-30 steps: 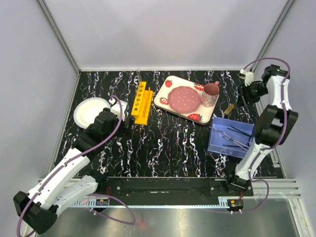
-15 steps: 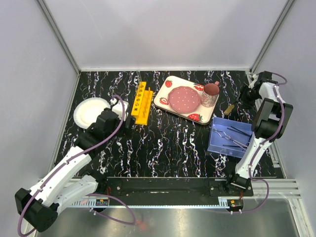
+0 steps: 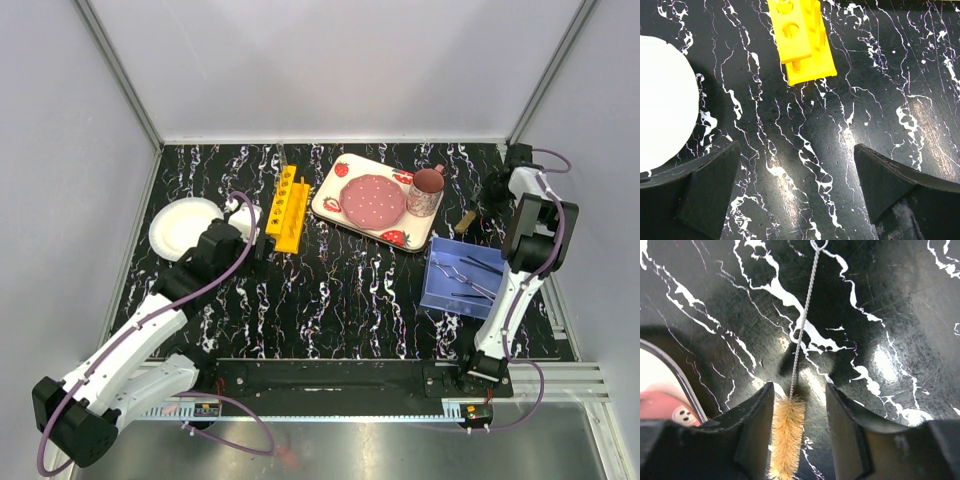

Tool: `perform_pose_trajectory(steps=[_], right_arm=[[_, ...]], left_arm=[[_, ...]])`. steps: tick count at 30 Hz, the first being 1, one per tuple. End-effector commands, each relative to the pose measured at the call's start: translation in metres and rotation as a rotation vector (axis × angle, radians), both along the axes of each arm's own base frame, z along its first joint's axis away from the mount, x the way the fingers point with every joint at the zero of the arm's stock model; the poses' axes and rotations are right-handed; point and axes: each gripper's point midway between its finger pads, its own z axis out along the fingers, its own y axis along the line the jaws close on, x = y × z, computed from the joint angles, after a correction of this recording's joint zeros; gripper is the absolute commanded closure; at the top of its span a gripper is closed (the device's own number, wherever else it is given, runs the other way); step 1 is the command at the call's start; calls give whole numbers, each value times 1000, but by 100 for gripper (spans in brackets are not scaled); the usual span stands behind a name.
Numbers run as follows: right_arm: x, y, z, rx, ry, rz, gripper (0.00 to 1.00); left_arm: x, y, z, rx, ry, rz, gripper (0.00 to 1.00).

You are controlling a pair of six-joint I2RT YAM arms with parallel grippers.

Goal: Organize the chemistry lab equipment

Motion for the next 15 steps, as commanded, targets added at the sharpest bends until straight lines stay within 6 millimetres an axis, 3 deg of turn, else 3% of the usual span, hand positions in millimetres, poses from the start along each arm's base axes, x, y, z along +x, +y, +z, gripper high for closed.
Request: perform_pose_trajectory(steps=[1,8,11,12,14,15], right_arm=[[9,0,-10,-50,11,-21,54],[14,-2,-2,-56,-16,-22,88],[24,-9,22,-85,-86,-8,100],[31,-13,44,-106,-151,-5,100],[37,-18,69,-139,-222,19,100],[43,-21,102,-173,-309,27,100]], left_arm=[[7,2,7,5,-37,19,1],[8,2,6,7,-33,17,1],[7,3,7,7,-36,20,1],[7,3,7,6,-37,22,1],[7,4,8,4,-42,23,1],[7,4,9,3,-43,23,1]])
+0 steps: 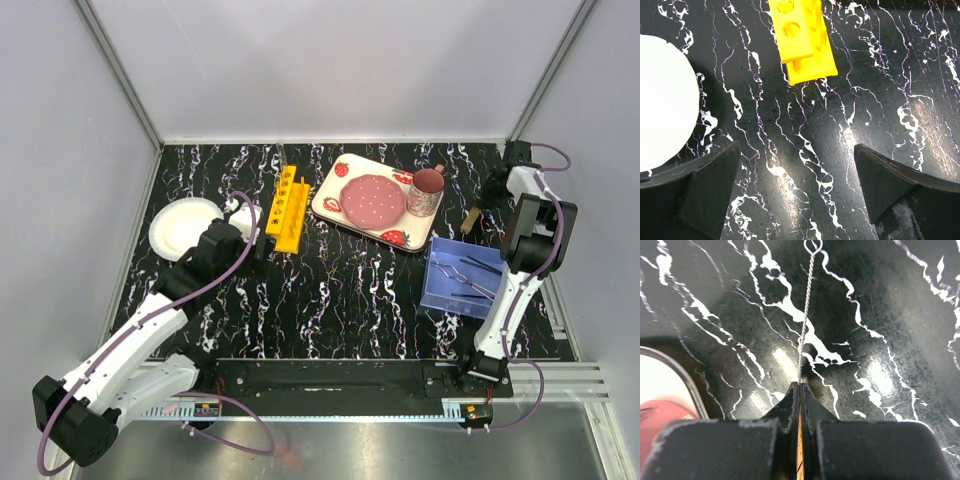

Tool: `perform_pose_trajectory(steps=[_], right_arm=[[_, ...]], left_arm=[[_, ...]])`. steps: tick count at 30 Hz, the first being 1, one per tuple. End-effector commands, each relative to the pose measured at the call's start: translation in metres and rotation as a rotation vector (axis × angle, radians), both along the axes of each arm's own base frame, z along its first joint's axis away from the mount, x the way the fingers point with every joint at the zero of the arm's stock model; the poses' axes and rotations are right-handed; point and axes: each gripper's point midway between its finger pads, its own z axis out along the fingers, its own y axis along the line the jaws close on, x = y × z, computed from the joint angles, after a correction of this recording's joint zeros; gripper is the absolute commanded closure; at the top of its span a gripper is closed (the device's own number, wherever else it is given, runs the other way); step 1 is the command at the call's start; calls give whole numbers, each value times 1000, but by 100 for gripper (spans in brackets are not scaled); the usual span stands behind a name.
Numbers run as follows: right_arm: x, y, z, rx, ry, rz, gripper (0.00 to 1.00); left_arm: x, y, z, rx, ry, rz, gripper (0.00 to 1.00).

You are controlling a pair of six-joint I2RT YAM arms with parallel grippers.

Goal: Organize the chemistry lab equipment

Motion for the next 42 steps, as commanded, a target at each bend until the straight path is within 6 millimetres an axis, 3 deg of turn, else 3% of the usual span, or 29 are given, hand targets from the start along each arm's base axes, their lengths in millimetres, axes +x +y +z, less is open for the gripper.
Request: perform_pose_trajectory(steps=[1,2,3,5,6,8,9,11,12,14,15,16,17,20,25,30,35,38,42], right_arm=[[33,-20,118,-146,-322,47,100],[35,-20,131,-177,-366,83,100],[32,-19,162,-209,-430,100,100],[25,-15,182,-258,-472,180,100],[17,-11,208,-290,-515,218,100],[2,0,219,-346,-533,364,100],[-12,8,244,-384,-576,422,100],[-39,32,243,-410,-569,654,100],[-58,44,260,-437,-602,736,100],[-97,77,248,-394,-584,998,100],[-117,89,256,-393,-602,1071,100],[-133,99,250,-358,-594,1135,100],[-161,116,244,-304,-584,1244,100],[-203,130,222,-237,-525,1338,100],[-243,130,164,-200,-392,1389,100],[-255,124,123,-175,-306,1396,98],[-243,104,93,-223,-217,1378,96],[-240,99,84,-208,-175,1371,86],[-231,94,96,-233,-177,1346,68]], left_arm=[[6,4,12,-4,-53,22,1],[6,4,13,-7,-55,24,1],[6,5,14,-8,-62,26,1],[5,6,20,-19,-81,31,1],[5,7,21,-21,-87,34,1],[4,8,27,-34,-108,38,1],[3,9,28,-37,-114,41,1],[3,10,33,-49,-133,43,1],[1,10,36,-56,-145,43,1],[1,11,39,-64,-157,43,1],[1,11,40,-68,-163,46,1],[1,11,41,-69,-166,44,1],[0,11,42,-72,-168,42,1],[0,10,43,-76,-169,37,1],[-1,8,44,-84,-171,26,1],[-1,8,44,-87,-172,27,1],[-2,10,45,-88,-178,35,1],[-2,11,46,-90,-181,40,1],[-2,11,49,-97,-189,46,1]])
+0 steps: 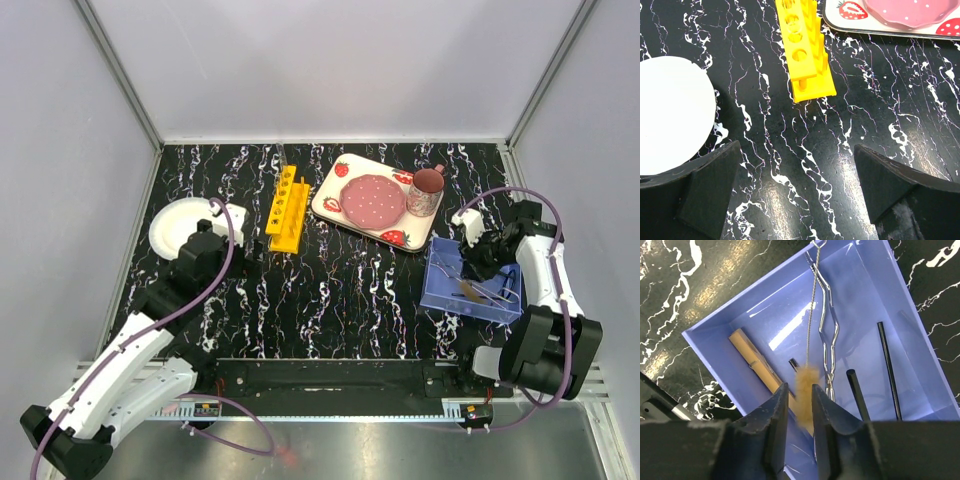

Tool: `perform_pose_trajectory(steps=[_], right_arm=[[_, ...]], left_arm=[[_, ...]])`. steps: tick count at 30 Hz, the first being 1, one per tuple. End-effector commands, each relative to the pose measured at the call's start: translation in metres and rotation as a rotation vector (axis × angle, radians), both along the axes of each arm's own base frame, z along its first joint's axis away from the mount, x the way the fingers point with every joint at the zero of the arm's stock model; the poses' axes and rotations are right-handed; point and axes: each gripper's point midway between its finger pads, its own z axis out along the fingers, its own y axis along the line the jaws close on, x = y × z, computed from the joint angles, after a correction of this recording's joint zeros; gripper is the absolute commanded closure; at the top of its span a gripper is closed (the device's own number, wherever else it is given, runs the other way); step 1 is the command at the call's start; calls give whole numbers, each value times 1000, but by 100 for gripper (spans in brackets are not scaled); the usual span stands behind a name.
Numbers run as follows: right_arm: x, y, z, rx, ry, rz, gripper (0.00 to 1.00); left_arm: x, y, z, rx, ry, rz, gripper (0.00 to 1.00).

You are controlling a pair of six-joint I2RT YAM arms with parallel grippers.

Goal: Organize the chemistry lab equipment

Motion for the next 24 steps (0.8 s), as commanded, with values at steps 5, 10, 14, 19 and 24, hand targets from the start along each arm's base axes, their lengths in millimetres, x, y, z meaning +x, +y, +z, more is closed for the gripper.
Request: perform_pose_trajectory(steps=[5,10,14,19,24], right_arm=[[22,-1,64,-20,-169,-6,39],[27,17,136,82,-353,-91,10],[48,-2,191,110,-589,-381,0],[56,-29,232,216,-720,-744,0],[51,-46,255,309,-745,-994,0]], left_arm=[[2,-3,28,-131,-79,40,1],[-11,-9,58,-353,-87,53,1],[-23,5,99,-432,-147,97,1],[-36,24,154,-439,-225,132,1],[-40,32,179,-387,-206,149,1]])
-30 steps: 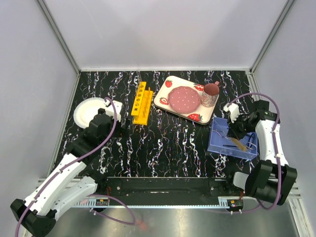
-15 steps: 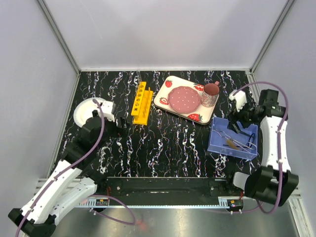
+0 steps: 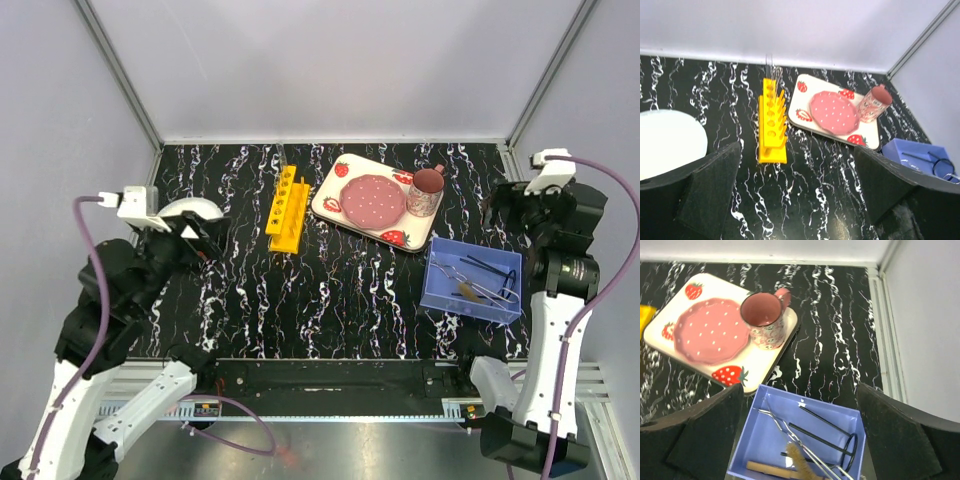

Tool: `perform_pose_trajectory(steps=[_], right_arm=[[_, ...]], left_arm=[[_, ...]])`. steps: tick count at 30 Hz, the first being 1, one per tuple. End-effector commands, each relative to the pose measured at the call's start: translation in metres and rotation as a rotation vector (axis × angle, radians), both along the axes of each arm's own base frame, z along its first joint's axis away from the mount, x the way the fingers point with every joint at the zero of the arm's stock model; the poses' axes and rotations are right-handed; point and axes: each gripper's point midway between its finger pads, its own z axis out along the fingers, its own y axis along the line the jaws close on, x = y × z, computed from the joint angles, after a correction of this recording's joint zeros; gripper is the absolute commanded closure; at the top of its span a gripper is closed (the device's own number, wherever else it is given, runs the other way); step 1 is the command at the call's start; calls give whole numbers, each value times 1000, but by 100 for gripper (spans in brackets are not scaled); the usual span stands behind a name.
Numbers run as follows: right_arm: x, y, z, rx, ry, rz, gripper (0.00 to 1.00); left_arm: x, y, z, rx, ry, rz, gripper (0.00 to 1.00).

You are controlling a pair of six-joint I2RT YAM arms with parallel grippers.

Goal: Organize the chemistry lab equipment

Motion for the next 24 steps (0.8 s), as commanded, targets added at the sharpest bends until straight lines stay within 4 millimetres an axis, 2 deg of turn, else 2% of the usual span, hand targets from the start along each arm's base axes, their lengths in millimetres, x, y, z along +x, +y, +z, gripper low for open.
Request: perform_pose_trajectory(steps=[1,3,4,8,14,24], right_arm=[[3,-27,38,193,-123,-280,0],[-3,-36,52,186,-164,-345,0],[-5,-38,58,180,-182,-355,0],[-14,-40,76,155,-229,-368,0],[-17,-28,84,165,-231,-309,0],[-21,-22,96,183,-245,-286,0]], left_arm=[[-4,14,31,30,4,54,1],[-8,21,36,52,14,74,1],[-10,25,46,58,-3,85,1],[-18,33,57,81,-27,94,1],[-29,41,69,67,-63,104,1],[-36,48,65,74,-66,124,1]])
